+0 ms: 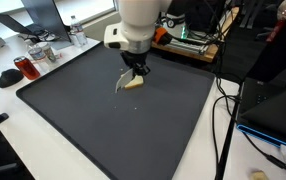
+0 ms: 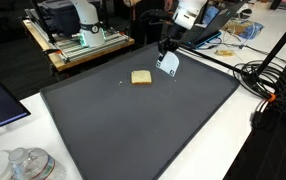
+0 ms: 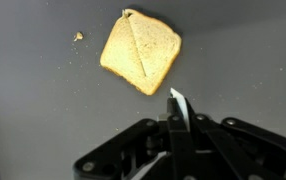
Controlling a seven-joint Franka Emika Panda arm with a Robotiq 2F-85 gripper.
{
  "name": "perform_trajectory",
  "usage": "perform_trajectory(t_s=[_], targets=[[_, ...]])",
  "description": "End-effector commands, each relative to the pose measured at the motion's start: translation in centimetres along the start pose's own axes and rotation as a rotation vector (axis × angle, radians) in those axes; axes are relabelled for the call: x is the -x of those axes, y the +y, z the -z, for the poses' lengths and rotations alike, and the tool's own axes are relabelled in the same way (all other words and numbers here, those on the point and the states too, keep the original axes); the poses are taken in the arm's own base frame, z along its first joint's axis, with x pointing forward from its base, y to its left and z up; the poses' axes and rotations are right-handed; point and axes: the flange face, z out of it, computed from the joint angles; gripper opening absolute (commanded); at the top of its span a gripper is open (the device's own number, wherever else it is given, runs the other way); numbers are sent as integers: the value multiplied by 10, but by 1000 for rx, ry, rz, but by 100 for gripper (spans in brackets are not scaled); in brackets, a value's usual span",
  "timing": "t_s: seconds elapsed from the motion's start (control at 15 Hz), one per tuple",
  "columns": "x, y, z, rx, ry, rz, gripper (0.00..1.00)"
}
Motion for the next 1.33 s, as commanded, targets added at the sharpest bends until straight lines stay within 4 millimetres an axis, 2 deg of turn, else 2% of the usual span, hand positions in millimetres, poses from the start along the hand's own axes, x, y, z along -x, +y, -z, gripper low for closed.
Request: perform_trajectory(t_s=[0.0, 0.27, 0.6, 0.87, 1.27], targets=[[1, 61, -8, -142, 15, 8, 1], [-4, 124, -23, -286, 45, 38, 1], [-2, 192, -36, -466, 83, 71, 1], [11, 235, -47, -604, 116, 99, 1], [42, 281, -77, -736, 168, 95, 1]])
